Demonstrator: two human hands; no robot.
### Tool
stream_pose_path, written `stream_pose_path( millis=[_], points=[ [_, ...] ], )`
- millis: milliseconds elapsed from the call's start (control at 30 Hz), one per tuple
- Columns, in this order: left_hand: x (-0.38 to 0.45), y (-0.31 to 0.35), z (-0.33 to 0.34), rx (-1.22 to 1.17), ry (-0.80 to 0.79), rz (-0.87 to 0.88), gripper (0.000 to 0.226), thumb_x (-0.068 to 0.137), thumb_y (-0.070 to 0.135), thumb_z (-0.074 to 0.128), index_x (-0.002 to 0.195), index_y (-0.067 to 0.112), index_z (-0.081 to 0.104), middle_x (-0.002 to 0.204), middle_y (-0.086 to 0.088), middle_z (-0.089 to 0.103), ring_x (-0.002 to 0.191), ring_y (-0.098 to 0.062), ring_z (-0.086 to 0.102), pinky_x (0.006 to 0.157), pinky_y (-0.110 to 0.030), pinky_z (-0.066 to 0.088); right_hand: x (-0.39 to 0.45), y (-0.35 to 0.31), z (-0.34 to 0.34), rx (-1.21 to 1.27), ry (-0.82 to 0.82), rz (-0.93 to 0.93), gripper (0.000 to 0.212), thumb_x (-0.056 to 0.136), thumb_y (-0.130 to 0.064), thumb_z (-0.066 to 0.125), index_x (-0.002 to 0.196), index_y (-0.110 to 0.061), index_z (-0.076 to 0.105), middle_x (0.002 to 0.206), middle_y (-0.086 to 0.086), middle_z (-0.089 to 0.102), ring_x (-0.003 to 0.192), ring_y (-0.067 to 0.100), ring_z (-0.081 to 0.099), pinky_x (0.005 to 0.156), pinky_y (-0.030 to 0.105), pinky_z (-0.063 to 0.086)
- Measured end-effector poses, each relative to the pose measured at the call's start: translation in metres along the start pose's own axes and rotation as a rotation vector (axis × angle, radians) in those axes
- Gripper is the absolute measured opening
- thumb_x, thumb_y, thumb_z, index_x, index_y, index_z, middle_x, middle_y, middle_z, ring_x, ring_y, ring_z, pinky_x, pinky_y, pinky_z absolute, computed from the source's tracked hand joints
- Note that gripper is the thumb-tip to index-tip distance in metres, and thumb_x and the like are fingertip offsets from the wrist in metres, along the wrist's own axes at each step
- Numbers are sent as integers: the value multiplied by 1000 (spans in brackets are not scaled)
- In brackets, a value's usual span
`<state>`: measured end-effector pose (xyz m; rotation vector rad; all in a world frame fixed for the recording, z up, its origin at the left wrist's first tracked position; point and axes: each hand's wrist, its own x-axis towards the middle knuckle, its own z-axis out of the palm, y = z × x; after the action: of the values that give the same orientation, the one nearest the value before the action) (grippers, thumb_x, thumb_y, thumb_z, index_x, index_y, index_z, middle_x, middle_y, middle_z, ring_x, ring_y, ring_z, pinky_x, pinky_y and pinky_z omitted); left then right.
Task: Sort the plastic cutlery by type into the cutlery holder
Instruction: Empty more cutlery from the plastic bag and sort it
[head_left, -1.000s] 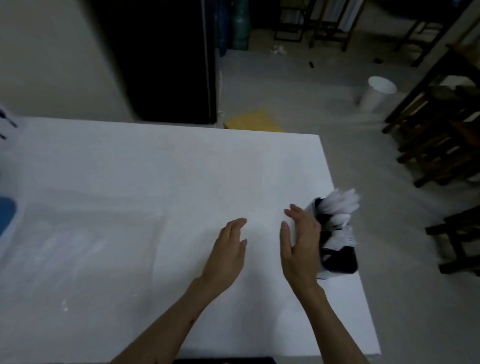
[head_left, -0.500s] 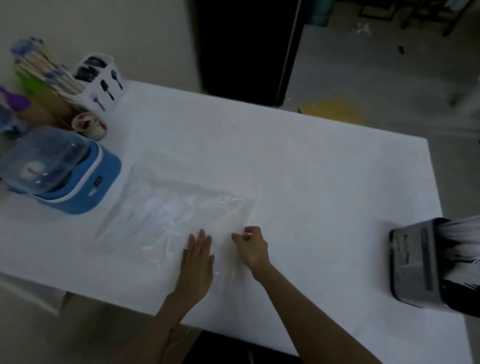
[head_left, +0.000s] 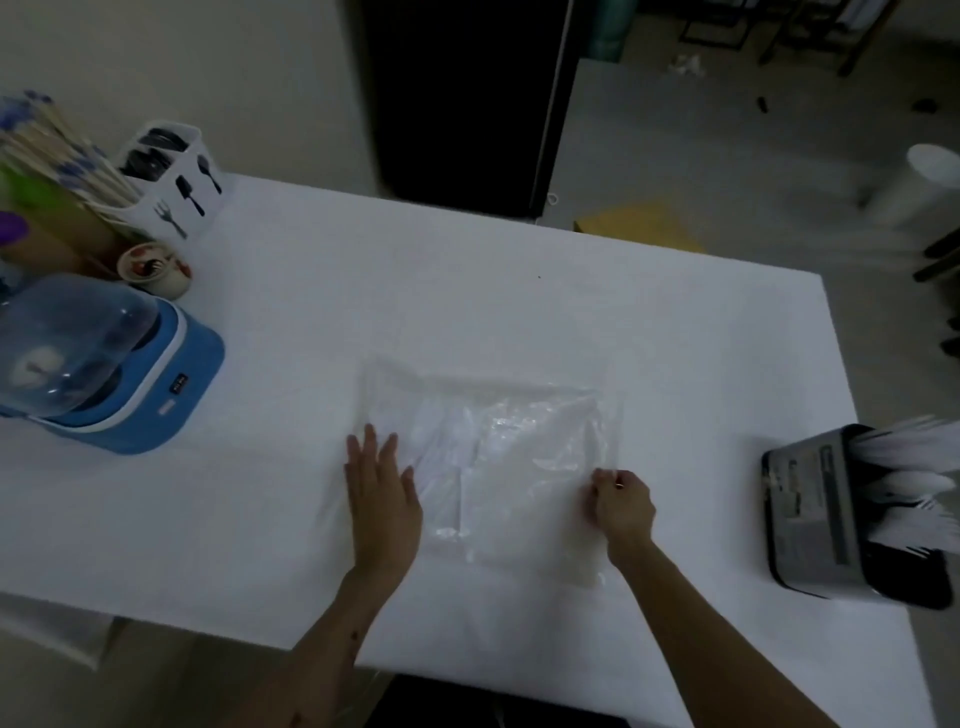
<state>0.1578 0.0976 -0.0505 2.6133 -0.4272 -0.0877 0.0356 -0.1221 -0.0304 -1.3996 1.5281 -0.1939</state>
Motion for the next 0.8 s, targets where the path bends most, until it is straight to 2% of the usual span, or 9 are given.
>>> stream_pose_path(
  millis=[133, 233, 333, 400, 500, 567, 633, 733, 800],
  points=[
    [29, 5, -7, -133, -22, -365, 48, 96, 20, 50, 136, -5, 42, 135, -27, 50, 126, -42, 46, 105, -47, 35, 21, 16, -38, -33, 18, 10, 19, 97, -26, 59, 98, -7, 64, 70, 0, 64, 61, 13, 59, 64, 27, 49],
    [34, 19, -8, -213, -45, -349, 35, 97, 22, 51, 120, -4, 57, 114, -25, 64, 108, -38, 58, 91, -40, 43, 26, 25, -45, 40, -24, 10, 20, 96, -26, 60, 104, -8, 65, 81, 7, 71, 69, 23, 67, 77, 40, 59],
    [30, 42, -17, -304, 61, -340, 20, 94, 11, 53, 102, -1, 67, 102, -21, 65, 97, -35, 60, 80, -30, 40, 26, 28, -49, 68, -10, -9, 16, 99, -22, 57, 99, -8, 64, 78, 6, 68, 67, 21, 64, 67, 33, 57],
    [25, 63, -28, -326, 188, -240, 16, 94, 10, 53, 97, 1, 66, 95, -18, 63, 90, -33, 60, 75, -24, 37, 29, 30, -51, 84, 14, 8, 16, 98, -22, 57, 98, -8, 66, 75, 3, 64, 70, 21, 62, 71, 35, 57],
    [12, 106, -58, -370, 315, 33, 11, 93, 11, 56, 92, 4, 65, 87, -10, 60, 77, -22, 58, 66, -14, 35, 38, 35, -53, 110, -10, 72, 17, 96, -23, 62, 100, -8, 69, 76, 3, 63, 78, 24, 60, 83, 38, 55],
    [1, 137, -78, -380, 346, 207, 10, 93, 11, 58, 91, 5, 66, 85, -5, 59, 72, -16, 54, 65, -14, 38, 44, 37, -55, 154, -63, 130, 20, 93, -22, 67, 99, -5, 72, 69, 5, 62, 66, 23, 57, 69, 34, 52],
    [-8, 161, -92, -362, 382, 347, 10, 93, 9, 59, 90, 3, 66, 84, -6, 59, 70, -16, 54, 66, -22, 43, 50, 39, -57, 220, -117, 194, 21, 89, -20, 72, 100, -3, 74, 62, 7, 60, 56, 21, 53, 56, 30, 46],
    [-9, 179, -101, -387, 439, 359, 13, 94, 10, 57, 90, 3, 67, 86, -7, 60, 73, -19, 57, 68, -27, 46, 53, 33, -62, 368, -190, 276, 15, 86, -10, 74, 99, -2, 73, 67, 8, 63, 58, 20, 55, 60, 32, 49],
    [-4, 177, -103, -412, 482, 261, 15, 96, 11, 53, 92, 5, 67, 91, -7, 61, 79, -17, 58, 70, -20, 45, 54, 28, -69, 500, -278, 331, 9, 88, -4, 70, 96, -1, 71, 75, 10, 68, 66, 21, 61, 63, 31, 54]
  ],
)
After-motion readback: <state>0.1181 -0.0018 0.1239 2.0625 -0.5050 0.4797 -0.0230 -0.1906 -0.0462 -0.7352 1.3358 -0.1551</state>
